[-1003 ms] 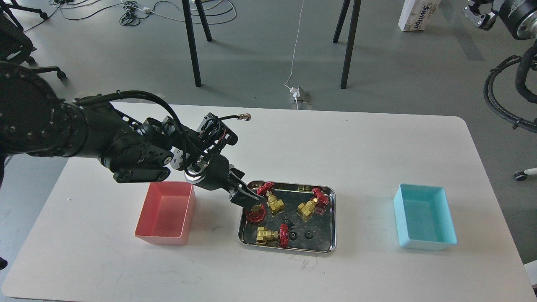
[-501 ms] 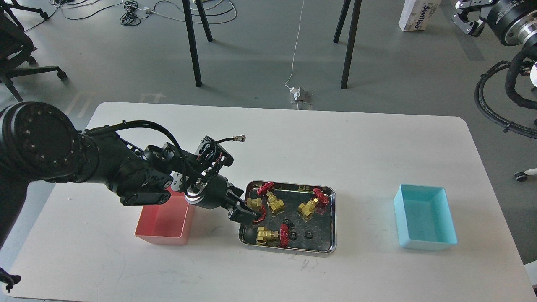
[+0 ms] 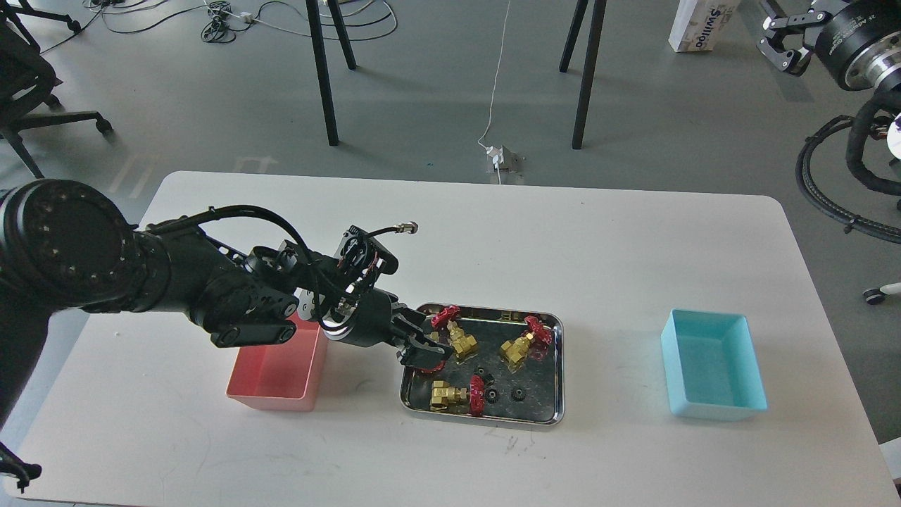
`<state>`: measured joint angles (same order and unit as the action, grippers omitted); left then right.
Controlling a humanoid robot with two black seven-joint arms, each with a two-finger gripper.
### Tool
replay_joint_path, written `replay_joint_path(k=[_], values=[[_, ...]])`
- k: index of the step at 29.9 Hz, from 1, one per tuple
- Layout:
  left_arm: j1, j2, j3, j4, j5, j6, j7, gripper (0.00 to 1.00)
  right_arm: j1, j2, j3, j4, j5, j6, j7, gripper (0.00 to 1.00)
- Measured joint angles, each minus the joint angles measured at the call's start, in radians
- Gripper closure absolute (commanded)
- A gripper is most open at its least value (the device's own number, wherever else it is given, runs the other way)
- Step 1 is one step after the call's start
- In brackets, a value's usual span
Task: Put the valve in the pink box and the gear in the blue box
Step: 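Lower the left gripper and grasp the brass valve with red handle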
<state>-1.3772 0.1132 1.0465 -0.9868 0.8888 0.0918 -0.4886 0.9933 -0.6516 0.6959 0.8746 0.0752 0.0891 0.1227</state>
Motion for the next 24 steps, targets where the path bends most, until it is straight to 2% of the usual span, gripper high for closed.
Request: replay_joint_path(k=[18, 24], values=[[0.037, -0.021, 0.001, 0.037, 0.046, 0.003, 0.000, 0.42, -0.030, -0.010, 0.002, 0.000, 0.000, 0.002, 0.000, 0.00], [0.058, -0.019, 0.000, 0.048, 0.060, 0.026, 0.000, 0.55, -0.033, -0.010, 0.002, 0.000, 0.000, 0.002, 0.000, 0.00]])
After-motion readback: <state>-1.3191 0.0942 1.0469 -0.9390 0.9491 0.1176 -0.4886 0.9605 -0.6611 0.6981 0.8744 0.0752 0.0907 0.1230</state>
